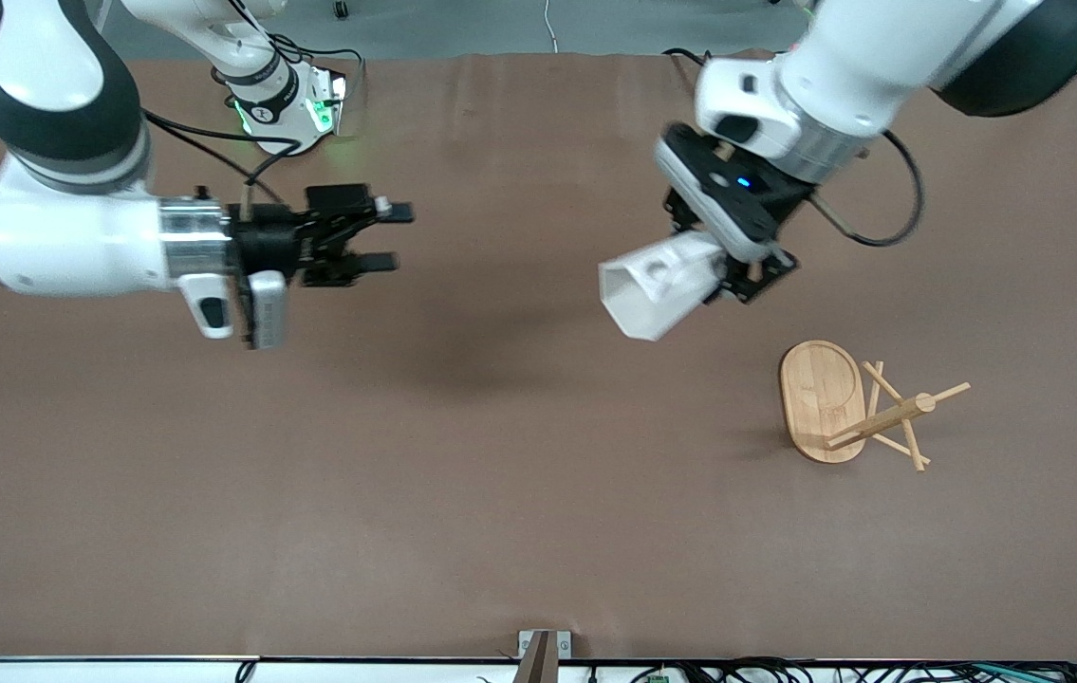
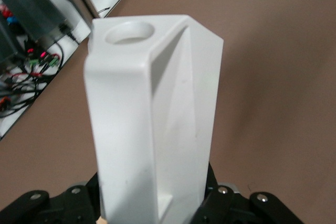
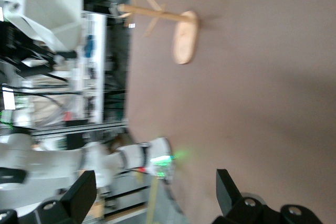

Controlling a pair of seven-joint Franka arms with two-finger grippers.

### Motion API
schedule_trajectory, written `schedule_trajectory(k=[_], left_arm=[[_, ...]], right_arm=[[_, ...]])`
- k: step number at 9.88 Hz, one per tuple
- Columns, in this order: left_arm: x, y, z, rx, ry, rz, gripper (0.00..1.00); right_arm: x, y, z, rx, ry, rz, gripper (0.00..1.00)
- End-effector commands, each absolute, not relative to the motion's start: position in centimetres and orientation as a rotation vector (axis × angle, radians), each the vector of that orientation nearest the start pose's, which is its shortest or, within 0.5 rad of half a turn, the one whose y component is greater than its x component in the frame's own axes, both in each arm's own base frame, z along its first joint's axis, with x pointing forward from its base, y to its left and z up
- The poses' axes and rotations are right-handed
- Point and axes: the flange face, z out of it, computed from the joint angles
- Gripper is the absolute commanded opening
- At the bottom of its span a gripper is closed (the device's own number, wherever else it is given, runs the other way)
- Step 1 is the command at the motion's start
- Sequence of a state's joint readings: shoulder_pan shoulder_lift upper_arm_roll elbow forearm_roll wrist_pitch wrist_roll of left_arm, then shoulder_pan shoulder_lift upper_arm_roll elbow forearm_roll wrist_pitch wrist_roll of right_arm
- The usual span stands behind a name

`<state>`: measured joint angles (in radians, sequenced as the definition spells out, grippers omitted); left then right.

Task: Hang cup on rack
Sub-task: 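Move the cup with the left gripper above the wooden rack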

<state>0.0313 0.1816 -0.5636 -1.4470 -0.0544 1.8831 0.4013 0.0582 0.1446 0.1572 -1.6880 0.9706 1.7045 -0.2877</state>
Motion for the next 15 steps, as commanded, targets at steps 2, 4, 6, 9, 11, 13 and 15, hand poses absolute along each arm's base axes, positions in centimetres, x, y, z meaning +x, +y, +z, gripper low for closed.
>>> schedule_trajectory(k=[2, 4, 6, 9, 11, 13, 15], left_arm=[[56.8, -24.6, 57.6, -3.091, 1.104, -0.246, 0.22], [56.8, -21.9, 55.7, -3.129, 0.951, -0.174, 0.22], [56.6, -19.0, 53.2, -3.164, 0.801, -0.115, 0.22], [55.1, -16.7, 50.5, -3.197, 0.686, -0.12, 0.21], [54.7, -16.4, 48.9, -3.218, 0.579, -0.069, 0.21], [54.0, -16.0, 46.4, -3.234, 0.447, -0.039, 0.21], [51.6, -15.5, 43.3, -3.197, 0.419, -0.101, 0.21]], right_arm=[[57.0, 13.0, 58.7, -2.449, -0.413, -0.076, 1.0], [56.7, 9.9, 61.4, -2.624, -0.461, -0.145, 1.0], [56.2, 6.8, 64.7, -2.89, -0.534, -0.209, 1.0], [56.2, 2.1, 67.4, -3.092, -0.532, -0.256, 1.0], [55.9, 1.4, 67.9, -3.196, -0.677, -0.223, 1.0], [54.1, 0.4, 68.2, -3.235, -0.333, -0.143, 1.0], [52.9, -1.7, 67.4, -3.186, -0.097, -0.109, 1.0]])
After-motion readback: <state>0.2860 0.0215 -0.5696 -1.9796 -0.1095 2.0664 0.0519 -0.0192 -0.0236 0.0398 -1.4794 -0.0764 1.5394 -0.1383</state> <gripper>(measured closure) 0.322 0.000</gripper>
